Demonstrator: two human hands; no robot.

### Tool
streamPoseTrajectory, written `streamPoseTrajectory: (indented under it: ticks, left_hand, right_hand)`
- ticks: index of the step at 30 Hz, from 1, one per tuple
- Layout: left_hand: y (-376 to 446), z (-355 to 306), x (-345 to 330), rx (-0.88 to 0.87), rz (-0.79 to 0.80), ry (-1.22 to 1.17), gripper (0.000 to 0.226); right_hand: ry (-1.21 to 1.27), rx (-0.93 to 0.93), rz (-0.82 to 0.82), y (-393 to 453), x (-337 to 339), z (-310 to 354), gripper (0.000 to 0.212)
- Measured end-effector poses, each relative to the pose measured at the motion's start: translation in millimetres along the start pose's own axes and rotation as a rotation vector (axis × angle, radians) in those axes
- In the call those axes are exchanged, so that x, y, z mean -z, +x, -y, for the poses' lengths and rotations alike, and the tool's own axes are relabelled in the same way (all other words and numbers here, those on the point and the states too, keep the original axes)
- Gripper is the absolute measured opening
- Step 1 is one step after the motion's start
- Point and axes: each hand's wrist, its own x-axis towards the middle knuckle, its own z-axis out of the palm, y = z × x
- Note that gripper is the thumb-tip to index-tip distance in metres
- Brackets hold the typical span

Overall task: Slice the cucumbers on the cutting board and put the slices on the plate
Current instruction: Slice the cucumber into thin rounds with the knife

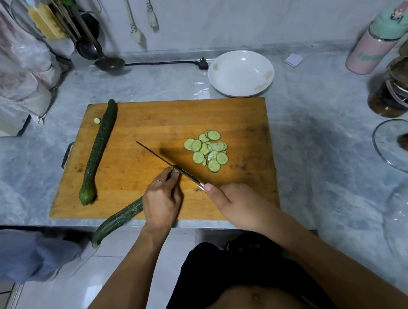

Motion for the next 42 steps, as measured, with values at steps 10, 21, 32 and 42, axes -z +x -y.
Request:
streamPoseTrajectory:
  ticks: [10, 21, 32, 42]
  left_hand:
    - [0, -4, 0, -0.046, -0.052, 0.015, 0.025]
    - [-1, -2, -7, 0.014, -0.038, 0.031, 0.026]
    - [-1, -1, 1, -0.011, -0.05, -0.035, 0.024]
    - [-2, 3, 0, 0.023, -0.017, -0.067, 0.029]
  right_hand:
    - [-0.041, 0.007, 0.027, -1, -4, 8, 0.061]
    - [0.012, -0.043, 0.018, 30, -14, 4, 0.07]
    - [0.049, -0.046, -0.036, 18, 1, -10, 0.074]
    - [-0.02, 0.026, 0.017, -7, -5, -5, 0.061]
